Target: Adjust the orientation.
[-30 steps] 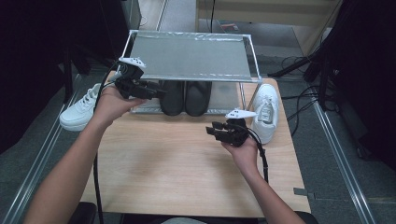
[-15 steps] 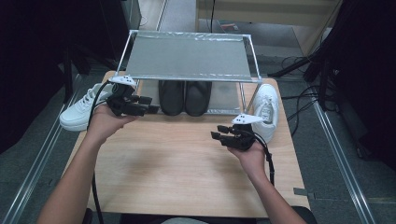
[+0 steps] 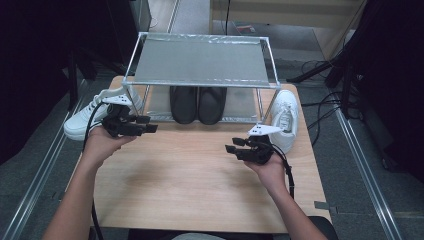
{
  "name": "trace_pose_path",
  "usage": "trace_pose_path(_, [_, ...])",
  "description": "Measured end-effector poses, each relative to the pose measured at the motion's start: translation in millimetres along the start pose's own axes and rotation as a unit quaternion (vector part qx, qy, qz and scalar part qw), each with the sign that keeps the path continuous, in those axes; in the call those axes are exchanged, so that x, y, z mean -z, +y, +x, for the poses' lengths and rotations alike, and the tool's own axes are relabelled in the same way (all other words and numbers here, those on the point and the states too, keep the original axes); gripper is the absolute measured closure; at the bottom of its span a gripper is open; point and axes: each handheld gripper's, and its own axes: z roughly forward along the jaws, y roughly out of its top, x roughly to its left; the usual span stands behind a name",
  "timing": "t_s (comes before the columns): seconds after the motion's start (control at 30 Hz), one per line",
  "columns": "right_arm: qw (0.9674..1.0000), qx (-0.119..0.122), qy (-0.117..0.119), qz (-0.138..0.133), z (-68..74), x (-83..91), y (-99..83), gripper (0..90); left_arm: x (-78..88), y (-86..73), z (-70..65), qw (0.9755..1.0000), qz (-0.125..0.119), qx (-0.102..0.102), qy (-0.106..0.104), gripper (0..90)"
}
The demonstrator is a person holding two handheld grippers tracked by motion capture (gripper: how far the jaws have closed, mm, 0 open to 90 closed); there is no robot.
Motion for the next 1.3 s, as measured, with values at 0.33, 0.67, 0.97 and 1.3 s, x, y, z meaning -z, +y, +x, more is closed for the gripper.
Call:
trace_pose_path(0.33, [0.9999,-0.010,-0.001,-0.003,-4.1,-0.1,-0.4,55.9,9.9,-10.5,12.1,0.9999,-0.006,0.010,0.010,43.6])
trace_pose_path(0.67, [0.9999,-0.011,-0.005,-0.002,-4.9,1.2,-1.9,55.9,23.9,-24.5,37.6,0.9984,-0.012,0.036,0.041,44.0])
trace_pose_path(0.97, [0.9999,-0.014,-0.007,0.002,-3.4,3.1,-4.9,55.9,32.7,-34.4,65.1,0.9961,-0.016,0.059,0.064,45.6])
trace_pose_path(1.3, [0.9997,-0.020,-0.016,0.002,-4.6,8.5,-10.0,55.8,49.6,-29.5,98.2,0.9915,-0.018,0.077,0.103,47.9])
